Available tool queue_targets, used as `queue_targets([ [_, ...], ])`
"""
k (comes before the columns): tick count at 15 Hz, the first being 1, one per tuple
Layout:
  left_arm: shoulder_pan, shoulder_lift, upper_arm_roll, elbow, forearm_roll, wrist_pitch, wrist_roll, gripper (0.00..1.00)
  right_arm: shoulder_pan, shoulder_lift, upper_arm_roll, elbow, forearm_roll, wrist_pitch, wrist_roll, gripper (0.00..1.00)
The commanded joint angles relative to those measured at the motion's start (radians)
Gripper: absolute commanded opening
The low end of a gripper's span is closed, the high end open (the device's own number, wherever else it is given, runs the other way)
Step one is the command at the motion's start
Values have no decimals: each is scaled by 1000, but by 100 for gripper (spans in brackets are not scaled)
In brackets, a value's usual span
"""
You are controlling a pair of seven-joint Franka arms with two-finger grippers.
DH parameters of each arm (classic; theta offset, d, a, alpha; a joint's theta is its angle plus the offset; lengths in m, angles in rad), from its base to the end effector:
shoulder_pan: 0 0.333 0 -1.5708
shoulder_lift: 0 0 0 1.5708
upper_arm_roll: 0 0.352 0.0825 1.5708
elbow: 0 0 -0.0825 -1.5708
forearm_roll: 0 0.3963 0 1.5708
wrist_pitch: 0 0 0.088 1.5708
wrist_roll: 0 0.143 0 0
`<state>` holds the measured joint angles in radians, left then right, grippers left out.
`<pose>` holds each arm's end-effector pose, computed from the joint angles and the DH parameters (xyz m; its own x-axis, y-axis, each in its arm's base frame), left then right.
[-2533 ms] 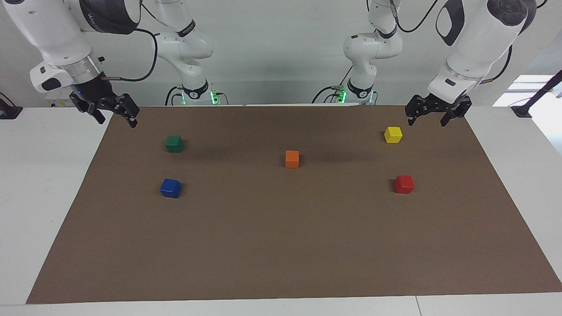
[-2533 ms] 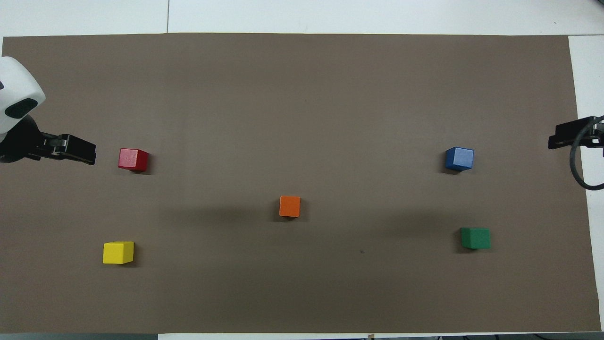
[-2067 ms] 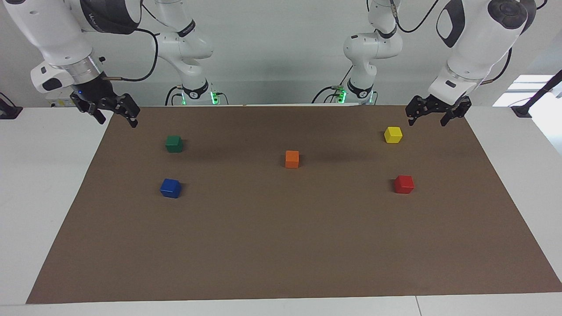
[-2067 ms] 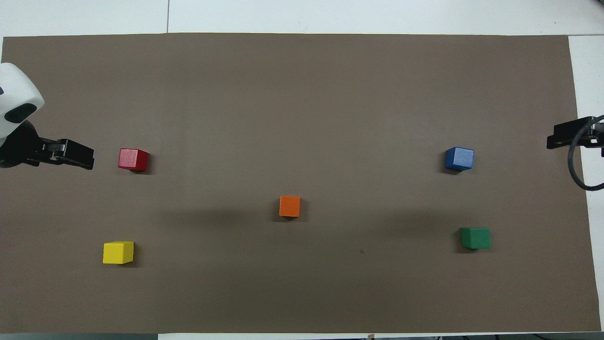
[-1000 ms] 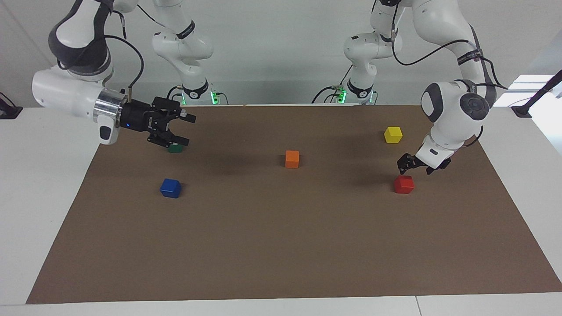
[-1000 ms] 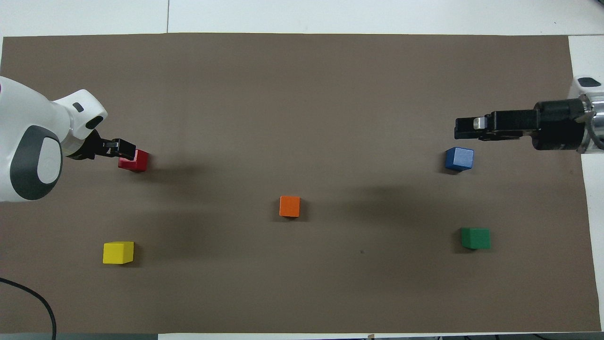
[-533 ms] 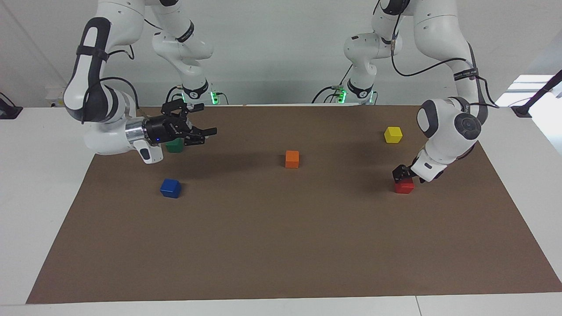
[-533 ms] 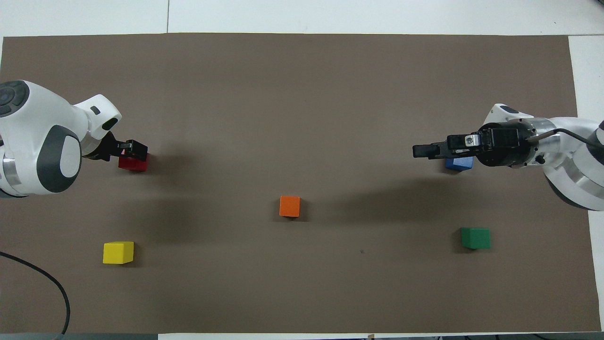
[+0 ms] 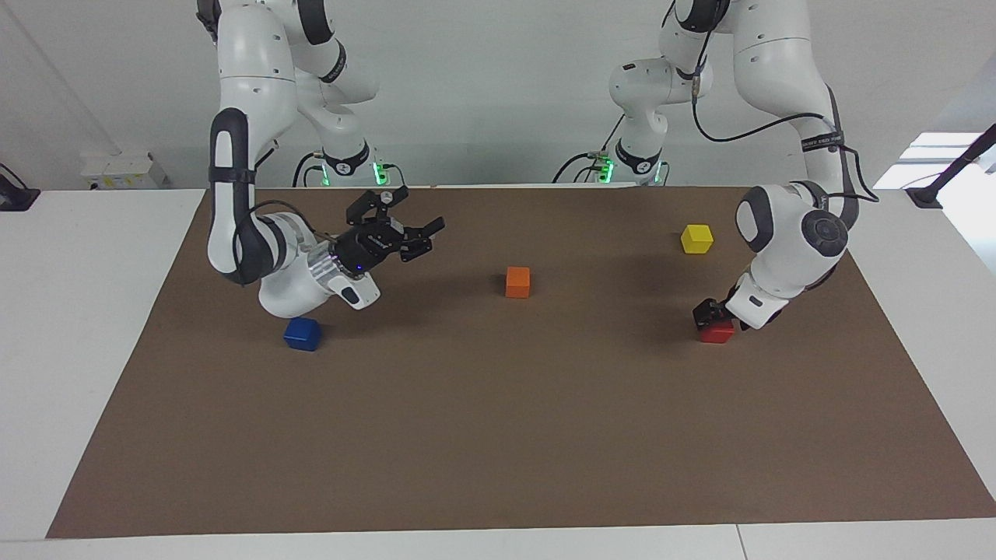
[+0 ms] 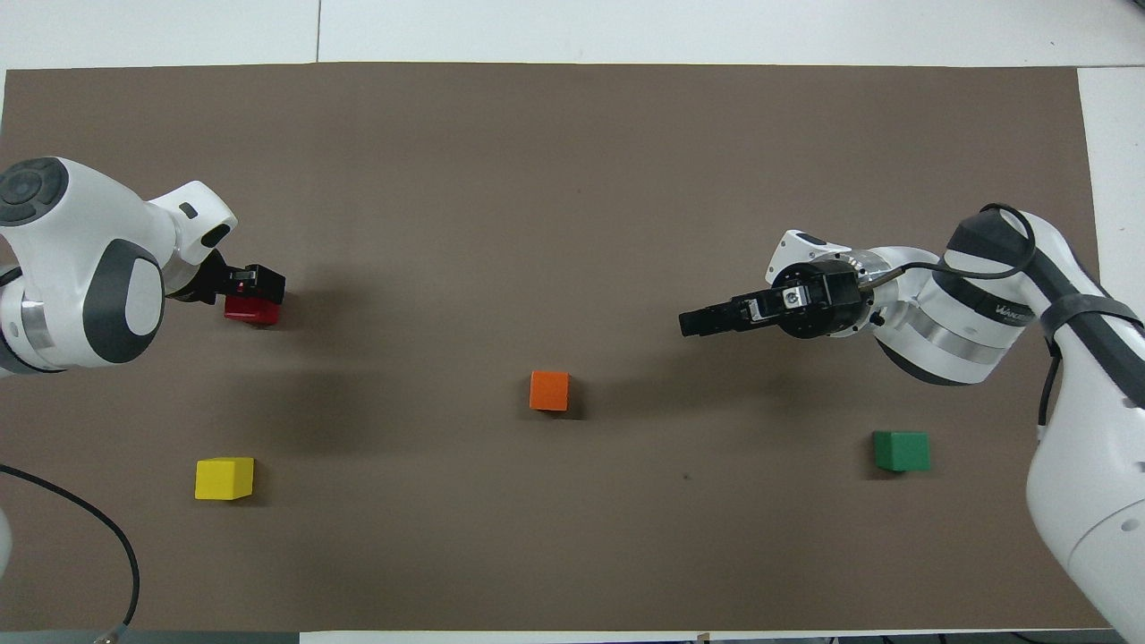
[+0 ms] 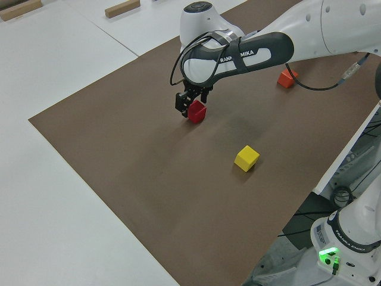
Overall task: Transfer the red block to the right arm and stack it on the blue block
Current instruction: 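Grasp the red cube with the left gripper while the right gripper approaches, then lift the red cube with the left gripper toward the right gripper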
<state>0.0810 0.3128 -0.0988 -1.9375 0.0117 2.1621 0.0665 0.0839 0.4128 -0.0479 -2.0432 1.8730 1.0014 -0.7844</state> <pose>0.6220 -0.0080 0.3084 0.9925 -0.0885 -0.0849 -0.0865 -0.9959 0.0269 0.5614 0.1842 0.3989 0.9804 0.1941 0.0349 -0.0806 0.5557 -0.8275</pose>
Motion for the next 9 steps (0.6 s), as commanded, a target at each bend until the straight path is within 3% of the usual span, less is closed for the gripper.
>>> queue_targets([
  [1,2,5,1,-20,-16,36,19,92,52,21,10,-12,89,-27,-48,100],
  [2,2,6,1,-20,-16,36,19,79,82,24,10,-12,119,-30,-50,100],
  [5,3,6,-1,-21,-19,16,15,0,93,40,10,-5,163,-32,-47,100],
  [9,10,-14,1,61,-144,-178,-173,0,91,96,46,11,219,-78,37,100],
])
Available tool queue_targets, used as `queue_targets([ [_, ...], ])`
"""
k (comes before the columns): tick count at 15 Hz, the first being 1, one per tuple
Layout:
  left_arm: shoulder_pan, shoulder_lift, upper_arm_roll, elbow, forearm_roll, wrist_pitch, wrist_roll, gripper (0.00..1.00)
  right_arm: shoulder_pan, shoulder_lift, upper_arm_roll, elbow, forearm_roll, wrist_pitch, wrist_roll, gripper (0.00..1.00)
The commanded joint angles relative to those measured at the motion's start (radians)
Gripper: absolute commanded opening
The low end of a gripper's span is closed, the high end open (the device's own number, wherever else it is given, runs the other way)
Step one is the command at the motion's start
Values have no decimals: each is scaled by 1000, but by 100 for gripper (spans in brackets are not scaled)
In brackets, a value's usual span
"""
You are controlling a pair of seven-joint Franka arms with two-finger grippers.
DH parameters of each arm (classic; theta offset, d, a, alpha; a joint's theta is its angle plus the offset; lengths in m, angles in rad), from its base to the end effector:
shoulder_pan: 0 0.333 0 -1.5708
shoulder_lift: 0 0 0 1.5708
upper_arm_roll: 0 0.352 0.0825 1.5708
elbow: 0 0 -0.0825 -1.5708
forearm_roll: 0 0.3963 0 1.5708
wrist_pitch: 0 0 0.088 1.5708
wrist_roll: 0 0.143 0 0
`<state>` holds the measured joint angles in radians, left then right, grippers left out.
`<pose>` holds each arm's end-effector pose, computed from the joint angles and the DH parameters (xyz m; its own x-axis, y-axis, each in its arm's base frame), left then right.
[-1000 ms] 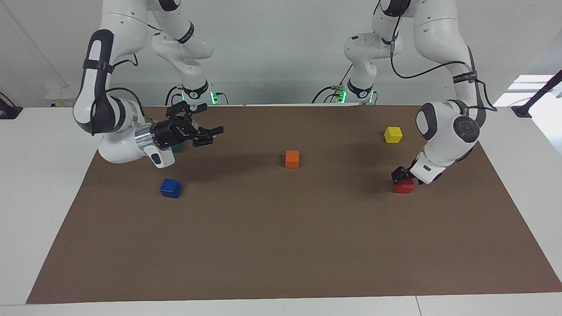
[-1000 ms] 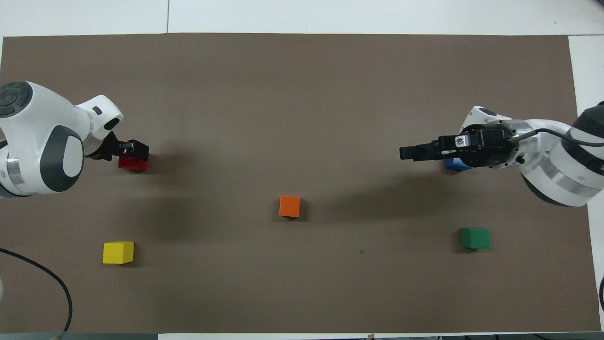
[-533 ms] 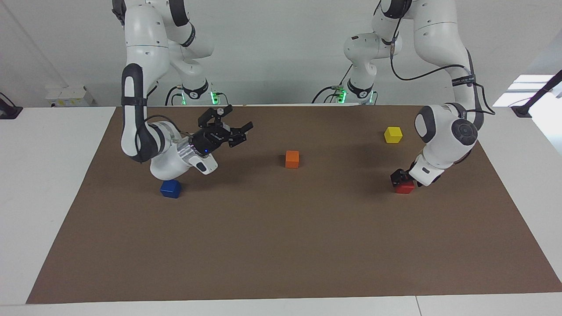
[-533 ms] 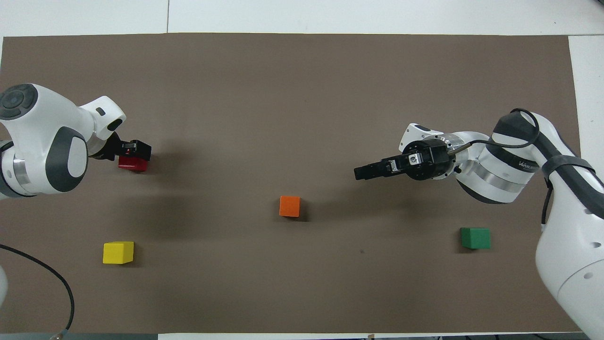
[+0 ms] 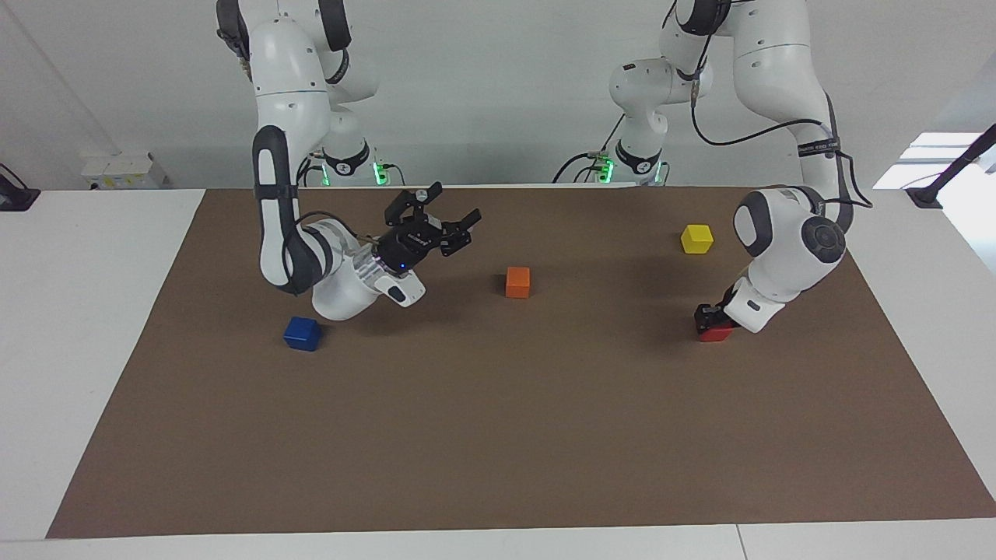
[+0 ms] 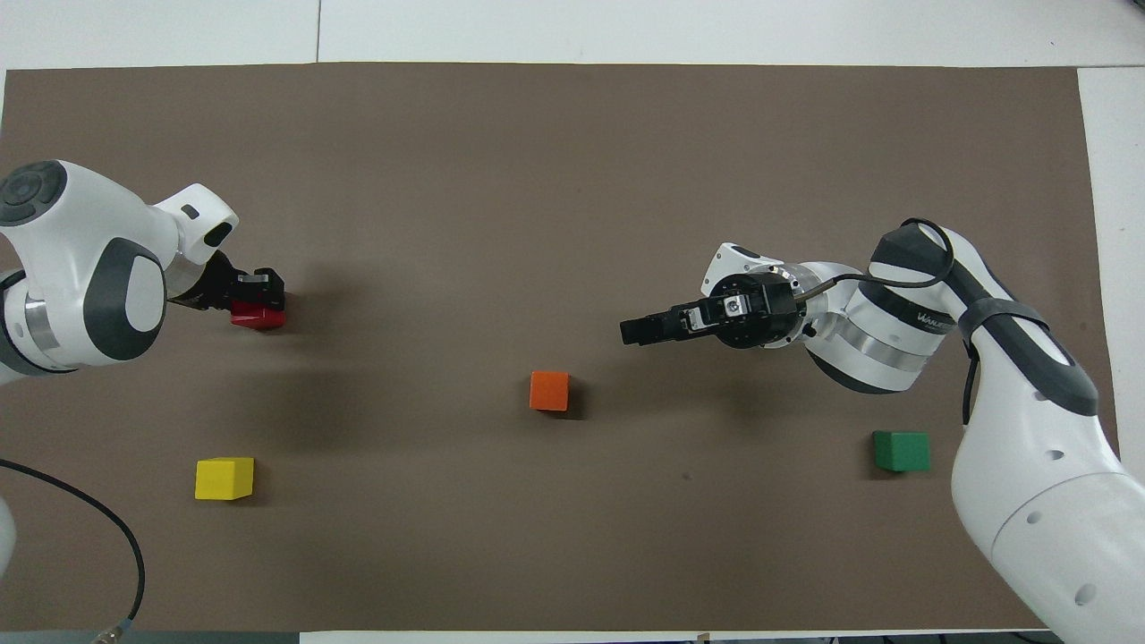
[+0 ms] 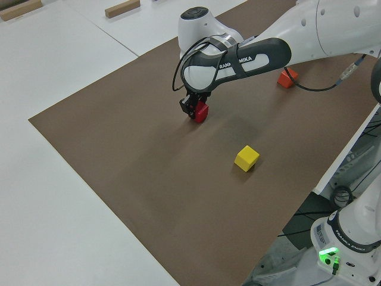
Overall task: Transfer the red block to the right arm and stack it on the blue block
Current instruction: 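Lift the red cube with the left gripper toward the right gripper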
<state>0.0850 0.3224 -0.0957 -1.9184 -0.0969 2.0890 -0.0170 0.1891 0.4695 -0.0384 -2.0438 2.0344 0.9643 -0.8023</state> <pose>0.6172 -0.0122 0.3060 0.9864 0.0545 -0.1548 0.0710 -0.9921 0.1034 0.5574 0.2398 0.3865 0.9822 0.1869 0.0198 -0.1097 0.6554 -0.7473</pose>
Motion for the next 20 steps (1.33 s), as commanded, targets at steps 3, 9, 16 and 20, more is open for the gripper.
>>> queue_targets([
  [3,4,-126,-6,56,-79,-280,-203,0,-13,41,37,10,67,-39,92,100],
  [9,-46,-298,-32,90,-260,-506,-655,0,-11,41,37,11,70,-19,109,100],
  [16,-80,-390,-137,90,-539,-448,-1294,0,15,44,37,14,99,20,104,100],
  [20,-114,-393,-193,75,-636,-299,-1674,0,12,44,37,16,101,20,101,100],
])
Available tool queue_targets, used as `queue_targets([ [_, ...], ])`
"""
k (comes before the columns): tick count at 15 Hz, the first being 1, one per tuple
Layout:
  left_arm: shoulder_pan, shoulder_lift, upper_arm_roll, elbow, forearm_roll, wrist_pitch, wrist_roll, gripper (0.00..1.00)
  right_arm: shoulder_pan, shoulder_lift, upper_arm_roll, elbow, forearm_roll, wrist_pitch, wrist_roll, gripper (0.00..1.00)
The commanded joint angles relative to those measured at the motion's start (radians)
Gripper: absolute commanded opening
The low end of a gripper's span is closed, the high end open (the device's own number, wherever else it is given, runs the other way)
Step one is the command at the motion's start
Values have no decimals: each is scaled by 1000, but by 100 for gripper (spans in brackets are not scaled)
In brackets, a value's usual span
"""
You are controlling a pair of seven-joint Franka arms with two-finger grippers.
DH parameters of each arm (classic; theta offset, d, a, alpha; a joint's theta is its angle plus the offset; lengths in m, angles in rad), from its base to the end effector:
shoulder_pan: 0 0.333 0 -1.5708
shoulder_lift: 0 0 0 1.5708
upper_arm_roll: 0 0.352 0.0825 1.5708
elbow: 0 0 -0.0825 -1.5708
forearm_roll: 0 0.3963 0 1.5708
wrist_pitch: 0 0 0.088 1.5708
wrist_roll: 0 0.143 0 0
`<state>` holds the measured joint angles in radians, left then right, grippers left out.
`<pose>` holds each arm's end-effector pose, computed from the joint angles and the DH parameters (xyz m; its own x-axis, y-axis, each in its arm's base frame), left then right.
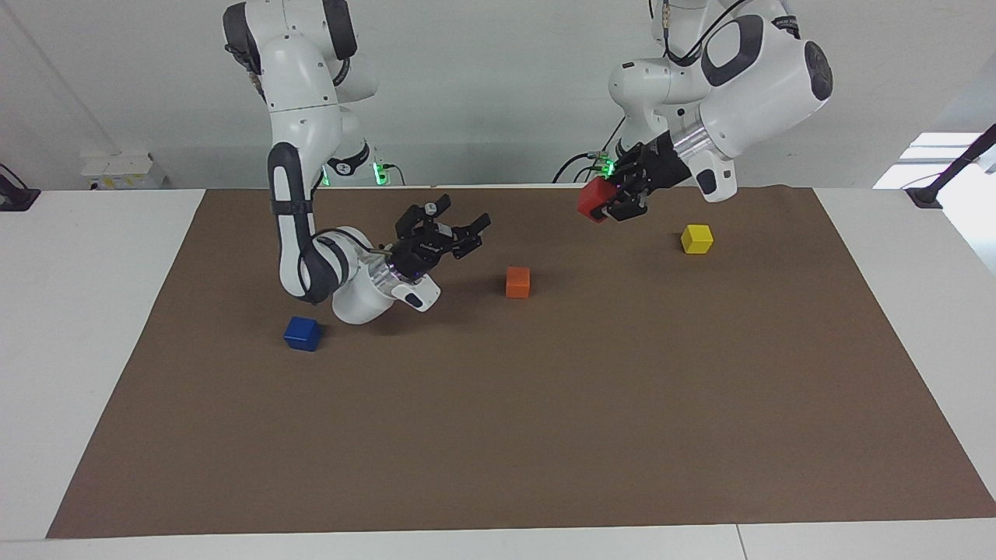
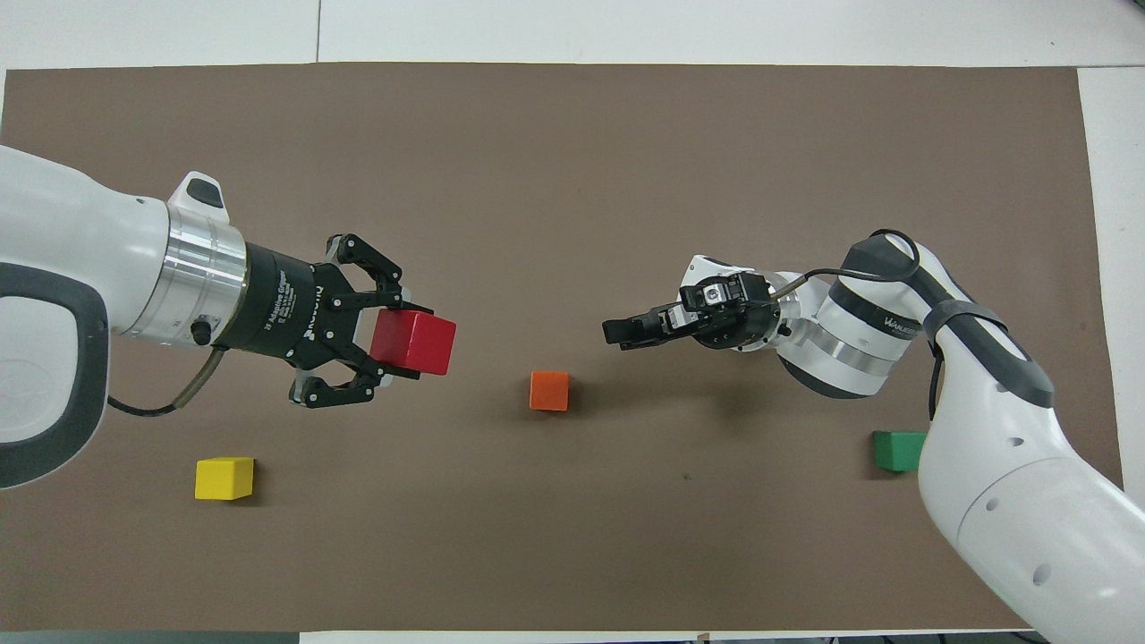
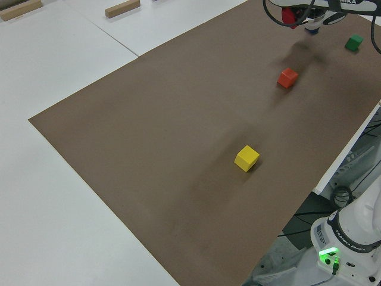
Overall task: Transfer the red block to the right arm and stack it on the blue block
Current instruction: 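Lift the red cube with the left gripper toward the right gripper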
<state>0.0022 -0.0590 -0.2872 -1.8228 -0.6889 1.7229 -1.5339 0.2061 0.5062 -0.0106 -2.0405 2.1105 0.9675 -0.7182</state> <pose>0.5084 -0.2377 0.5737 0.1372 0.7781 -0.6130 0.9755 -0.2137 -0.0530 0.5600 0.2586 0.3736 0.9721 0.2224 -0.0743 -0.2086 0.6759 -0.7069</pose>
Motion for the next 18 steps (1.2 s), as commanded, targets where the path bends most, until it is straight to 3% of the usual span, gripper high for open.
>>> queue_targets([
  [1,-51,-10,-1,-21,-56,101,-214,0,-5,8,9,14,26,17,17,100],
  [6,-119,-12,-3,-29,-225,170,-295,0,-7,8,8,16,25,33,17,100],
  [14,-336,-16,-3,-127,-274,622,-333,0,-10,8,9,17,25,36,16,100],
  [18,-358,-27,-3,-164,-310,710,-339,0,-11,8,8,17,25,33,16,100],
])
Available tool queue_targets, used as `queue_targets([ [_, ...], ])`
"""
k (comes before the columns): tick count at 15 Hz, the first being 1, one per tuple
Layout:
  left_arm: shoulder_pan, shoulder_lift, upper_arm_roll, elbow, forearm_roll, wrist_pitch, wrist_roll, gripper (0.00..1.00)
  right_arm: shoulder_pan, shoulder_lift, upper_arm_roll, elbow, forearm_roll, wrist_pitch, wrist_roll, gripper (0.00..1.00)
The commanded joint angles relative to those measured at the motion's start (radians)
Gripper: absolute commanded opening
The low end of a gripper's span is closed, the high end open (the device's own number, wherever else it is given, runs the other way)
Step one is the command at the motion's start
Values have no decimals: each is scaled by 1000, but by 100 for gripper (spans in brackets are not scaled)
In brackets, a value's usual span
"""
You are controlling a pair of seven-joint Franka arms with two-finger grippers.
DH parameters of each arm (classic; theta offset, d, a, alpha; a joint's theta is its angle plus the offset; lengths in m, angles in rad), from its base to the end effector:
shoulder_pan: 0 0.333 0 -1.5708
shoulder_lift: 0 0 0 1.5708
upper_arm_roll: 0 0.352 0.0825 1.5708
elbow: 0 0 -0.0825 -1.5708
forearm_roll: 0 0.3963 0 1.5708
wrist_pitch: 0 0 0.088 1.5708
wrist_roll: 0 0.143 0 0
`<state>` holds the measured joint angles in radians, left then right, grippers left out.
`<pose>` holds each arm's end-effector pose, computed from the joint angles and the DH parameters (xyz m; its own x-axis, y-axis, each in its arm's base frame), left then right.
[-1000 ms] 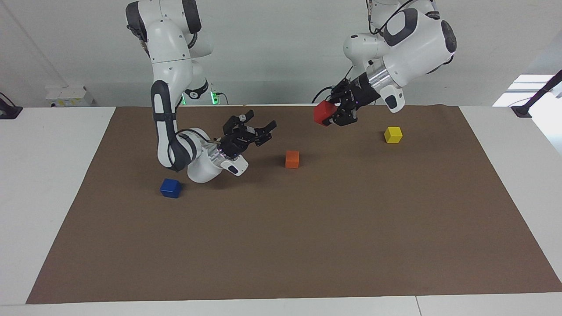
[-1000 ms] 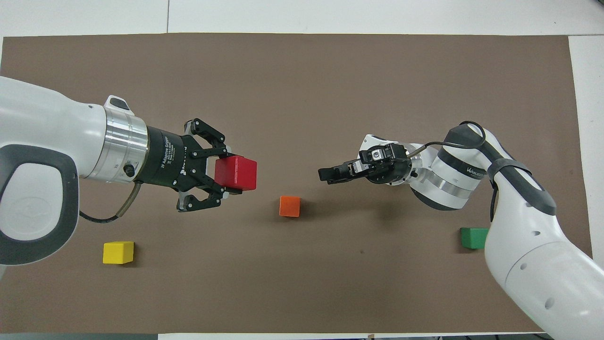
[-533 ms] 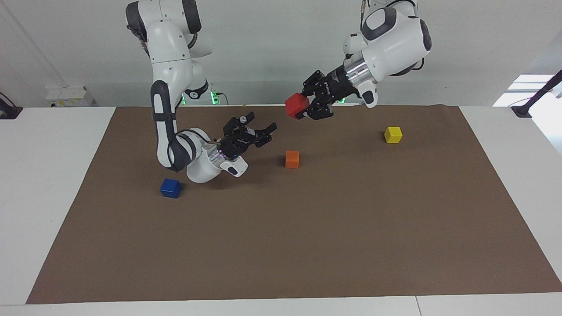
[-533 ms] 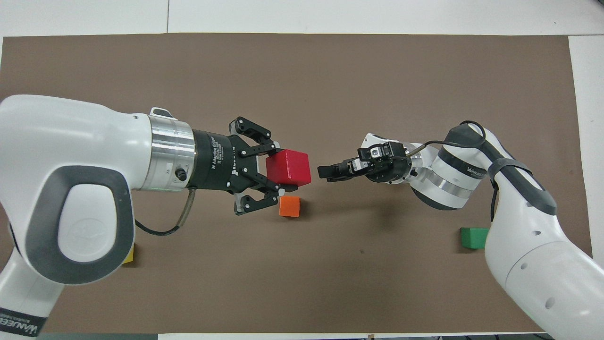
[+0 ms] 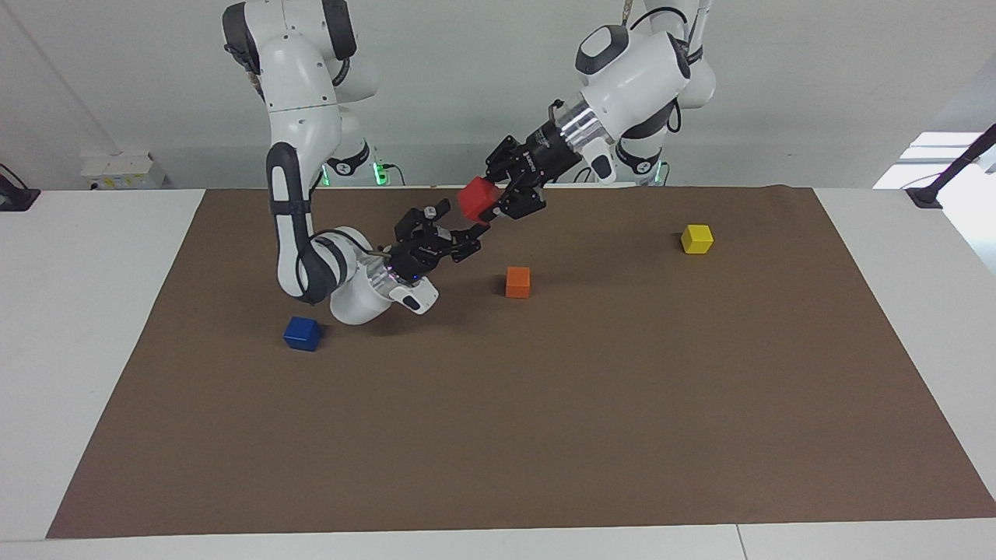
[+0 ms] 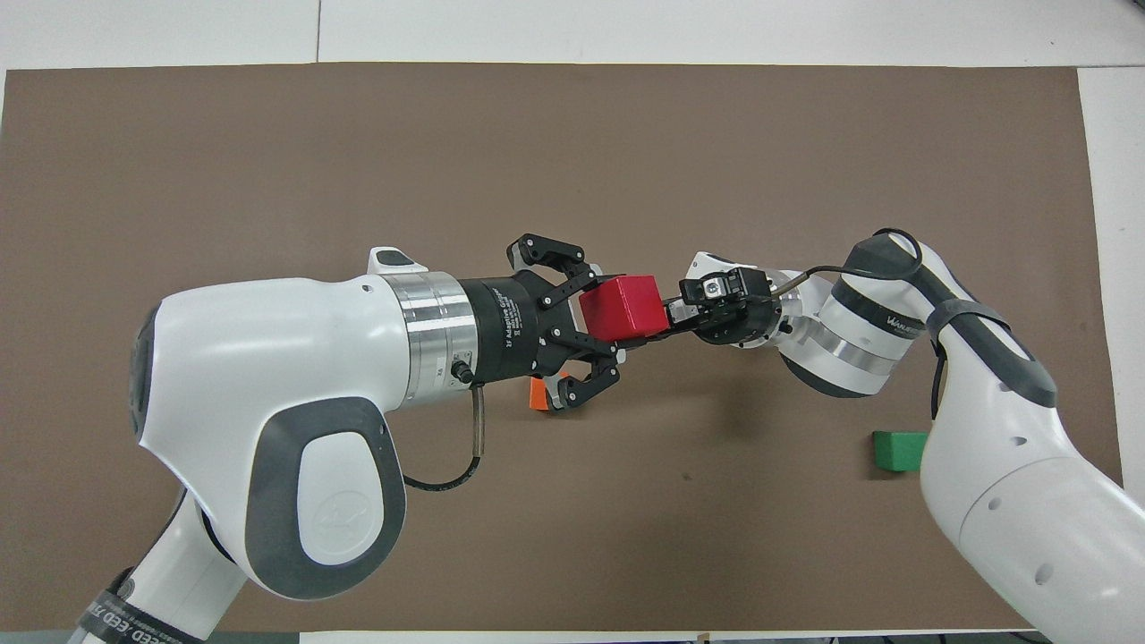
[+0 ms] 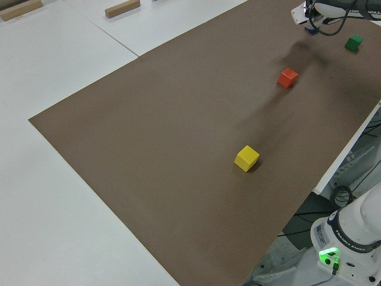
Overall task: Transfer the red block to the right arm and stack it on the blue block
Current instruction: 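Close the right gripper on the red cube held by the left gripper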
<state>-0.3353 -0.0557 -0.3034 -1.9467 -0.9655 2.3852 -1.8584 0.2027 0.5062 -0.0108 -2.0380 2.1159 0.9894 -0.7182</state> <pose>0.4752 -0.3924 0.5704 -0.1472 0.5938 -0.7911 0.9813 0.1881 -0.0414 0.5643 0.2569 0.3719 0.9756 0.2031 -0.0832 -0.2004 0.6697 -0.7151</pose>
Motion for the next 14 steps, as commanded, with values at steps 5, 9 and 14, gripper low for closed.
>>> queue_targets([
  [5,-86,-15,15,-84,-35,192,-133,0,-6,8,8,18,19,15,16,100],
  [9,-125,-15,15,-109,-35,200,-130,0,-3,8,8,16,19,29,11,100],
  [14,-126,-10,15,-112,-35,224,-128,0,1,6,9,22,19,41,5,100],
])
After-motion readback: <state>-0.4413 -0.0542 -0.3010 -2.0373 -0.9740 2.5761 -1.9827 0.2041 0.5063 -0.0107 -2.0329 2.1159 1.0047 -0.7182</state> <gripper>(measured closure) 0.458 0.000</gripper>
